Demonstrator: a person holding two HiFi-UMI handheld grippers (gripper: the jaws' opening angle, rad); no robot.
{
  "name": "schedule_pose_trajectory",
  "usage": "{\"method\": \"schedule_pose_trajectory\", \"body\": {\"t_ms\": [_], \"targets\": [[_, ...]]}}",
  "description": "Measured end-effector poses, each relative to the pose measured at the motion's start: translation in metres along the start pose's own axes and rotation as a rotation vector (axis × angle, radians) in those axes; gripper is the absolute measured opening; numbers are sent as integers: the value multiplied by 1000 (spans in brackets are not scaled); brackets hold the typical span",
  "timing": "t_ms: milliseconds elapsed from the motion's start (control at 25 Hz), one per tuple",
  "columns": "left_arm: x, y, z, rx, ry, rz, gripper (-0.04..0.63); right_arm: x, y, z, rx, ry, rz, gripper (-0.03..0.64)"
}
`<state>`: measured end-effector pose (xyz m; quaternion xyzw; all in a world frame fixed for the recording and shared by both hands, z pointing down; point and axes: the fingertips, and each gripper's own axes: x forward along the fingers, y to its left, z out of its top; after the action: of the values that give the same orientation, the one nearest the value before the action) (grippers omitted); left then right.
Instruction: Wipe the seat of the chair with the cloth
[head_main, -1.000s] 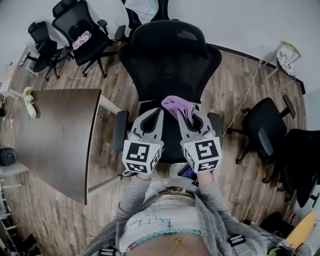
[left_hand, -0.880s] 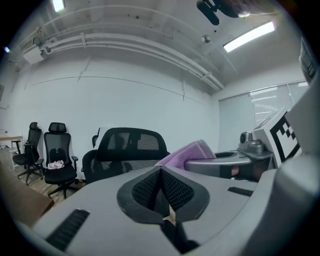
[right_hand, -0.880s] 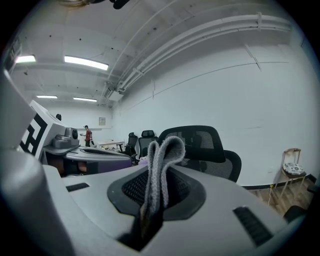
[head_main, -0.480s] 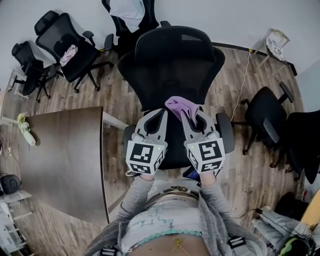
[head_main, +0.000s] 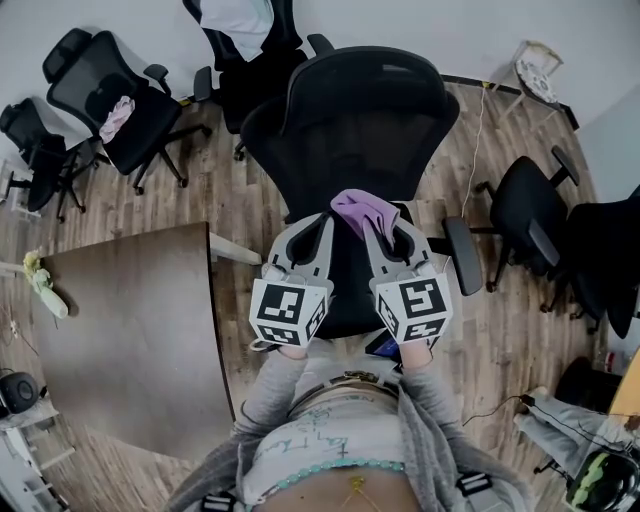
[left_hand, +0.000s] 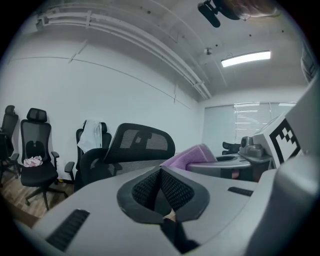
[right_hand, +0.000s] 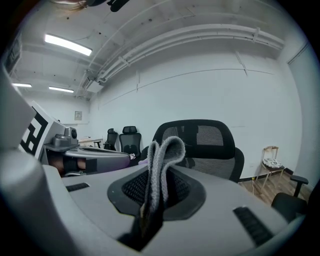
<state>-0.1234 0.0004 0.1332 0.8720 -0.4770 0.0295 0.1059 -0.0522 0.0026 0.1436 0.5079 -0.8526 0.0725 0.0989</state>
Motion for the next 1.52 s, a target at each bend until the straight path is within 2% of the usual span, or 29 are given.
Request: {"method": "schedule_pose_trajectory", "body": {"t_ms": [440, 720, 920, 1200, 1520], "targets": [[-5, 39, -18, -37, 22, -19, -1, 32, 23, -8, -23, 48, -9, 51], [-6, 60, -42, -44, 67, -32, 0, 46, 36, -23, -14, 82, -25, 51], [5, 69, -54, -50, 90, 19, -2, 54, 22, -29, -21, 97, 5, 51], [19, 74, -75, -65, 124, 122, 0, 80, 4, -45, -29, 127, 105, 51], [22, 78, -94, -68, 146, 179, -1, 102, 5, -72, -9, 172, 183, 51]]}}
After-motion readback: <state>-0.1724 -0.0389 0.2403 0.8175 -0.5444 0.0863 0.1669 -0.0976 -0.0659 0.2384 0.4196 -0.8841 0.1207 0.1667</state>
